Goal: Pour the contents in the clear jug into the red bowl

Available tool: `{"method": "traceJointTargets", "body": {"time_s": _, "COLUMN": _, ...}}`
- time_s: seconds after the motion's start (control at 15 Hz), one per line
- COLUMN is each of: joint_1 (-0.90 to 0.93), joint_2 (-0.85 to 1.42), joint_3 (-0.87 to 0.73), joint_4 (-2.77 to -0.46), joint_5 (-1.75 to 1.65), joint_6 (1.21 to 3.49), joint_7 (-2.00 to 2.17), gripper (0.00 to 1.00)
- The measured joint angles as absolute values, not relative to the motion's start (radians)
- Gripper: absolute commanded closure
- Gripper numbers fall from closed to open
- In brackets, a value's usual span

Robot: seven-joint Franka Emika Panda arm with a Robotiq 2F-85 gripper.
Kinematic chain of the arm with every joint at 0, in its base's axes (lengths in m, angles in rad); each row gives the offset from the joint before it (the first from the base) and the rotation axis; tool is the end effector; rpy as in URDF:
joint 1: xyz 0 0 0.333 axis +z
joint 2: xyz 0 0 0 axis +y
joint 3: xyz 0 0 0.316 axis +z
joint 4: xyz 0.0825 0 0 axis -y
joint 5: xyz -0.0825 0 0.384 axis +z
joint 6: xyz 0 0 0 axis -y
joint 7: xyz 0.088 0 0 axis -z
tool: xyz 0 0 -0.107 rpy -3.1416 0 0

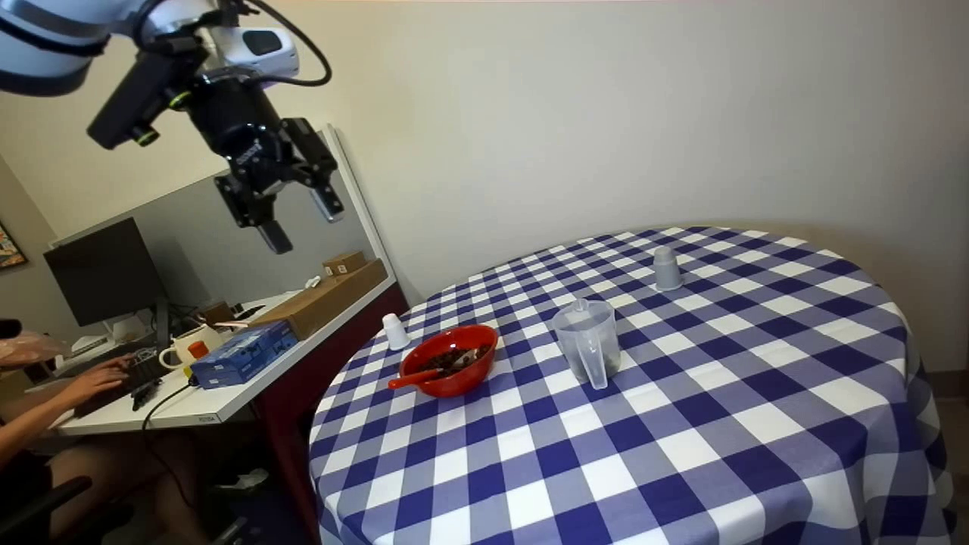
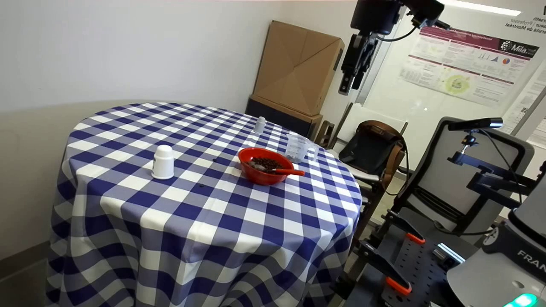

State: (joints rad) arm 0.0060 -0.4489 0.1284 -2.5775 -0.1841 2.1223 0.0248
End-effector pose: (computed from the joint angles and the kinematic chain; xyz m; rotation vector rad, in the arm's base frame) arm 0.3922 0.0441 0.4124 2.9156 0.2842 0.0049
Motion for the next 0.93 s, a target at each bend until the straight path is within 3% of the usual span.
{"method": "traceJointTargets", "body": {"time_s": 0.93, "joint_1": -0.118, "joint_2": 0.043, "joint_3": -0.096, "joint_4": -2.246, "joint_5": -0.328, "joint_6": 2.191, "joint_7": -0.236, "gripper": 0.00}}
